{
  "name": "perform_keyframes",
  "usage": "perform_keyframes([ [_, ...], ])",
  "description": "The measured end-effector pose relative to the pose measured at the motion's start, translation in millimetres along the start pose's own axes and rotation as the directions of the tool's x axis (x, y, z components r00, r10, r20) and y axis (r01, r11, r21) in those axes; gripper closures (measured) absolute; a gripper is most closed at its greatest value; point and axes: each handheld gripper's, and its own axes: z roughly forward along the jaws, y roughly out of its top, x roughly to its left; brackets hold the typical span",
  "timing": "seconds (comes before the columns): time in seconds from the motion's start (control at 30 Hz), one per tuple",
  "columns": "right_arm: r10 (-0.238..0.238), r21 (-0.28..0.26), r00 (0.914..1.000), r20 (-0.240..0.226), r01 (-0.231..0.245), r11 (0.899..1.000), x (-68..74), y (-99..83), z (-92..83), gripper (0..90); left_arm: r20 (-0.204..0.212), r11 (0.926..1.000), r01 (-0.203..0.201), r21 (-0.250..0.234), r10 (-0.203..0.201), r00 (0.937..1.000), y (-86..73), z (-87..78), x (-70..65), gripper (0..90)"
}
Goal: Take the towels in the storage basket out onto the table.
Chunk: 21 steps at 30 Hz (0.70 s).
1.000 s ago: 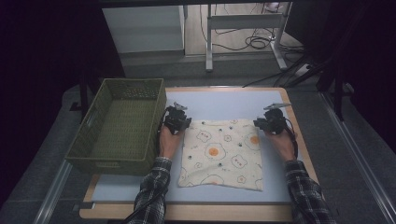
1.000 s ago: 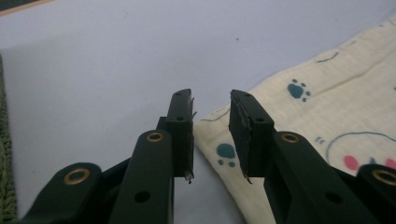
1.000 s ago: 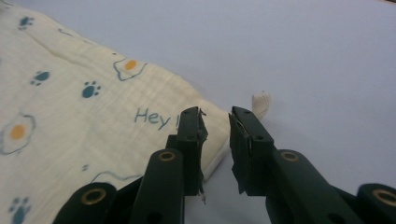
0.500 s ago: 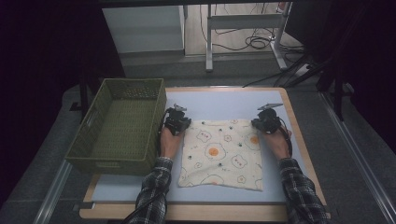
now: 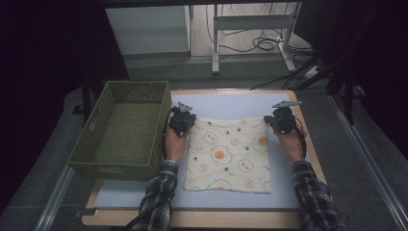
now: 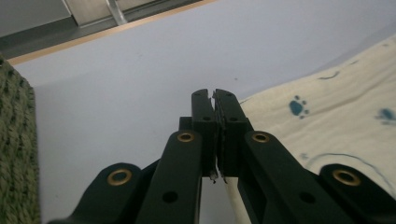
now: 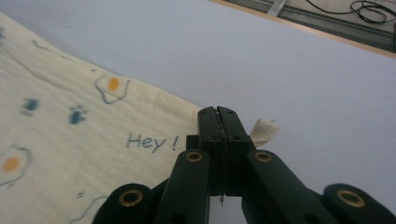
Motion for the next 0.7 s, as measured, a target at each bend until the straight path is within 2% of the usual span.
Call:
perform_keyframes([
  [0.07,0.002,-0.019,0.9998,-0.022,-0.003,1.000,1.9,-1.8,-8.6,89.9,0.010,1.0000,0.006,-0.002,-0.006,0.9999,-2.5,-4.3,-2.5,88.1],
  [0.23,-0.034,-0.036,0.9983,-0.048,0.032,0.999,8.7,-6.5,-25.3,89.9,0.029,0.9998,-0.001,0.018,0.001,0.9996,-9.7,-15.5,-11.3,87.9],
  [0.33,-0.040,-0.041,0.9953,-0.088,0.036,0.998,15.4,-15.6,-38.0,89.9,0.049,0.9998,-0.005,0.021,0.004,0.9988,-20.1,-26.6,-18.4,87.7],
  [0.37,-0.046,-0.043,0.9944,-0.095,0.042,0.998,17.6,-18.1,-40.8,89.9,0.049,0.9998,-0.005,0.021,0.004,0.9988,-20.1,-26.6,-18.4,87.7],
  [0.4,-0.049,-0.046,0.9934,-0.104,0.044,0.998,19.6,-20.8,-43.8,89.9,0.068,0.9997,0.004,0.023,-0.005,0.9977,-24.2,-31.6,-20.2,87.6],
  [0.5,-0.056,-0.048,0.9919,-0.114,0.051,0.998,23.6,-26.5,-49.8,89.9,0.082,0.9997,-0.006,0.024,0.004,0.9966,-29.5,-38.3,-23.2,87.6],
  [0.53,-0.060,-0.056,0.9908,-0.121,0.054,0.997,27.0,-32.5,-56.1,89.8,0.096,0.9995,-0.017,0.027,0.015,0.9953,-36.1,-46.7,-26.4,87.6],
  [0.57,-0.060,-0.056,0.9908,-0.121,0.054,0.997,27.0,-32.5,-56.1,89.8,0.096,0.9995,-0.017,0.027,0.015,0.9953,-36.1,-46.7,-26.4,87.5],
  [0.63,-0.062,-0.063,0.9895,-0.130,0.054,0.997,30.1,-41.1,-66.7,89.8,0.141,0.9997,-0.021,0.008,0.020,0.9898,-43.6,-58.7,-28.5,87.4],
  [0.7,-0.056,-0.069,0.9879,-0.145,0.047,0.997,31.8,-47.0,-73.0,89.8,0.158,0.9995,-0.031,0.008,0.030,0.9870,-47.9,-65.3,-30.7,87.4],
])
